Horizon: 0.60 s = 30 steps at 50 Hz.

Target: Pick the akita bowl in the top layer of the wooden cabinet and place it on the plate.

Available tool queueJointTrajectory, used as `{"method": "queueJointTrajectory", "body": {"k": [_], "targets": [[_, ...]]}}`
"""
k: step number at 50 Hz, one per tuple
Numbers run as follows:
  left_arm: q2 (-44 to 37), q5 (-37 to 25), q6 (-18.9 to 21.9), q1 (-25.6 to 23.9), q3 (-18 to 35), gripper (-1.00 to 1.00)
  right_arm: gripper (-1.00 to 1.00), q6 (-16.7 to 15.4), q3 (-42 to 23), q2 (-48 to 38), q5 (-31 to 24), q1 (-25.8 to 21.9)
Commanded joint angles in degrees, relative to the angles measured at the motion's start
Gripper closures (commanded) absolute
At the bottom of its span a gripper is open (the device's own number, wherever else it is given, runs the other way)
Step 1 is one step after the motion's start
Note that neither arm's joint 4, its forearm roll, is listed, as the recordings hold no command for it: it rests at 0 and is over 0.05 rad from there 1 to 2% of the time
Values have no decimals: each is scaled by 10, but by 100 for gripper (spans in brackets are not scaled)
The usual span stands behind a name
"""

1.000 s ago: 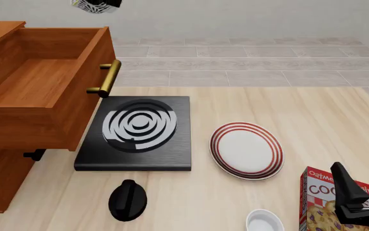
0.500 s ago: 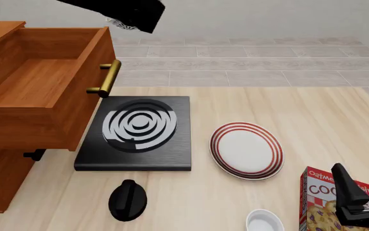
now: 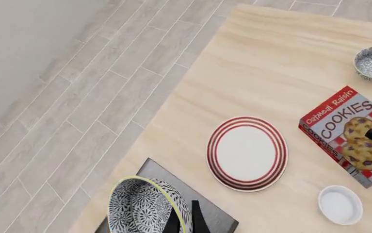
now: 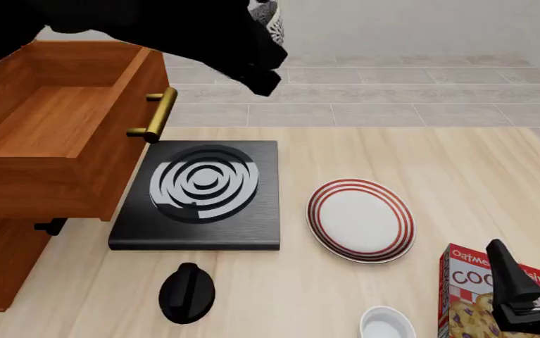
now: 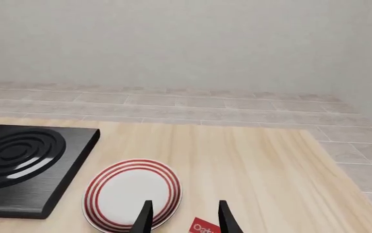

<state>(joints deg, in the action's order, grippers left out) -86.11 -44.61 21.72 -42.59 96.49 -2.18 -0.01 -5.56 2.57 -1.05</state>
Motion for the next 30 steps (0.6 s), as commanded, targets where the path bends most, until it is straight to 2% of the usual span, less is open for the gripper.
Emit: {"method": "queueJointTrajectory", "body": {"k": [1, 19, 30], "targets": [[-17, 17, 1, -19, -6, 100, -100, -2, 0, -8, 8, 0], [-70, 47, -4, -53, -7, 100, -100, -11, 0, -33, 31, -1], [-101, 53, -12, -73, 15, 100, -100, -20, 0, -25, 19, -3]]}}
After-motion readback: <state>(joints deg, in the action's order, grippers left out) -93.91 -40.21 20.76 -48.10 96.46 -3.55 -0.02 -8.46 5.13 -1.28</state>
